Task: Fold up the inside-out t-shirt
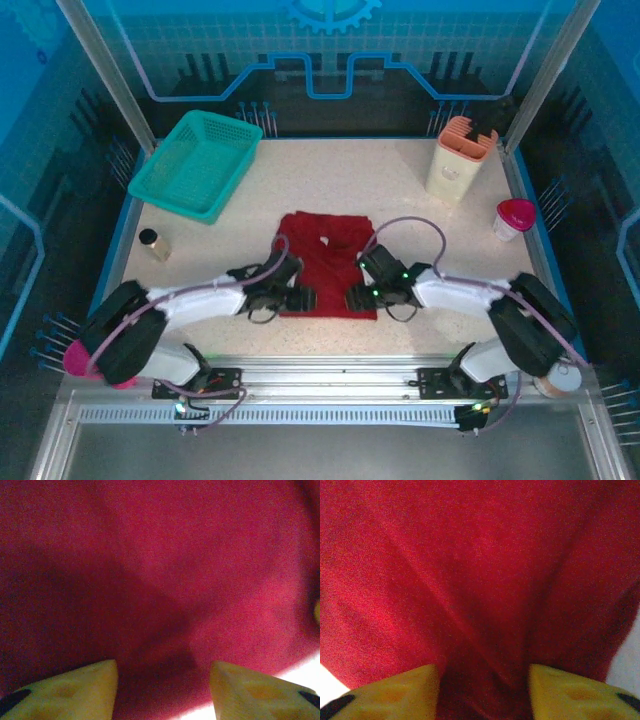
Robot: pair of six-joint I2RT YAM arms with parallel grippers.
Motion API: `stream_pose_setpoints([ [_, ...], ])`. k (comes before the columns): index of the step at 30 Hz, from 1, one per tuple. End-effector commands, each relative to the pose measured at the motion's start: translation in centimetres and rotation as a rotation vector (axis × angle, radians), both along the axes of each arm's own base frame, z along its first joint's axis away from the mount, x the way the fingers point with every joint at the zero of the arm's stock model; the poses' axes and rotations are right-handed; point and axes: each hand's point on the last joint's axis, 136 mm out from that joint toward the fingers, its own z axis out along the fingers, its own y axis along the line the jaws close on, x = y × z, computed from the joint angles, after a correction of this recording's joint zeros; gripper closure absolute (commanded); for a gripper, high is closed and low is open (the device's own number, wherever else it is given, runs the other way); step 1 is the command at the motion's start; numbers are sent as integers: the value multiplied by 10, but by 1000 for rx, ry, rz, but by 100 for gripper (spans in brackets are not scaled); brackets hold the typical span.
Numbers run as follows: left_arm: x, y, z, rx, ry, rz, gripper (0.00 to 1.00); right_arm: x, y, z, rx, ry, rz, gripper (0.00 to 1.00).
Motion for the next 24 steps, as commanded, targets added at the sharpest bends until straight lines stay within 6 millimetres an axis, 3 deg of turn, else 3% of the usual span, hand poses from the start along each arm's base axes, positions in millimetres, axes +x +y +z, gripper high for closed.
stream_pose_setpoints([
  [1, -30, 19, 30, -2, 53, 20, 44, -2, -16, 30, 55, -3, -30, 43],
  [5, 9, 25, 107, -108, -156, 45, 38, 47, -5, 95, 253, -275, 177, 33],
  [8, 52, 46, 127, -103, -191, 146, 36, 92, -16, 113, 266, -428, 171, 32],
  [10, 76, 55, 124, -93, -163, 172, 34, 116, -27, 108, 219, -456, 180, 33],
  [15, 120, 63, 120, -70, -122, 159, 30, 110, -17, 69, 3, -538, 671, 32],
  [17, 135, 63, 115, -54, -120, 154, 29, 121, -23, 58, -120, -588, 812, 31],
  [20, 150, 65, 92, -26, -62, 162, 28, 138, -33, 49, -238, -577, 945, 31],
  [24, 152, 59, 63, -33, -5, 161, 28, 155, -39, 42, -282, -582, 1041, 30],
])
